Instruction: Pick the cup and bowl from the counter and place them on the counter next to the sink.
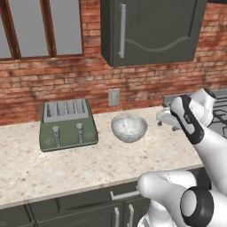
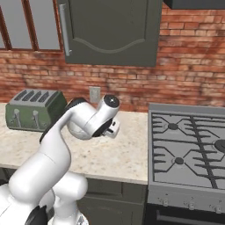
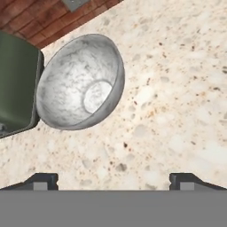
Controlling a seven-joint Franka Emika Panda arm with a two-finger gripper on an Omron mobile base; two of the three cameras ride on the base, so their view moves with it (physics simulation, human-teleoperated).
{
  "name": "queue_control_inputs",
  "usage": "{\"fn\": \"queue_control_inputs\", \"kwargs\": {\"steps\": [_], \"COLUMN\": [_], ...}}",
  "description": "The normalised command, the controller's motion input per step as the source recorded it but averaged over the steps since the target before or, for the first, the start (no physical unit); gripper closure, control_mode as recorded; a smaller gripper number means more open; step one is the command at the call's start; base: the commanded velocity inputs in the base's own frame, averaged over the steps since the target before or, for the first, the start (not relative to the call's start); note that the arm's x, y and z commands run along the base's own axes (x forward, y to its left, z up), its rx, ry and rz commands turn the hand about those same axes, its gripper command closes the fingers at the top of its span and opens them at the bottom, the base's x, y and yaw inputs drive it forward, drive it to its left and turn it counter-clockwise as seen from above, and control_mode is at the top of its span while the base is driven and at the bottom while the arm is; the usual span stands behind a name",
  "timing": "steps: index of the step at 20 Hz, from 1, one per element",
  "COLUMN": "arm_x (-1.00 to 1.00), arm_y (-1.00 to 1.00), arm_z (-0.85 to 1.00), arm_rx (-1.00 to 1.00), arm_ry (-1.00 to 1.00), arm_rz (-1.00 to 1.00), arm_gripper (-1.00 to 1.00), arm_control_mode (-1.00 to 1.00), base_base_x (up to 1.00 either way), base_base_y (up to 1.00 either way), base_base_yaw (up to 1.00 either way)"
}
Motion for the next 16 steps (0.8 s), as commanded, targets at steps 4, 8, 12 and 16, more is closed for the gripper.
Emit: {"fn": "queue_control_inputs", "kwargs": {"steps": [4, 8, 12, 16], "arm_x": [0.43, 0.50, 0.42, 0.24], "arm_y": [0.17, 0.44, 0.34, 0.10], "arm_z": [-0.05, -0.10, -0.03, -0.10], "arm_rx": [0.00, 0.00, 0.00, 0.00], "arm_ry": [0.08, 0.09, 0.07, 0.07], "arm_rz": [-0.15, -0.16, -0.12, -0.07], "arm_gripper": [-1.00, -1.00, -1.00, -1.00], "arm_control_mode": [-1.00, -1.00, -1.00, -1.00], "base_base_x": [0.00, 0.00, 0.00, 0.00], "base_base_y": [0.00, 0.00, 0.00, 0.00], "base_base_yaw": [0.00, 0.00, 0.00, 0.00]}}
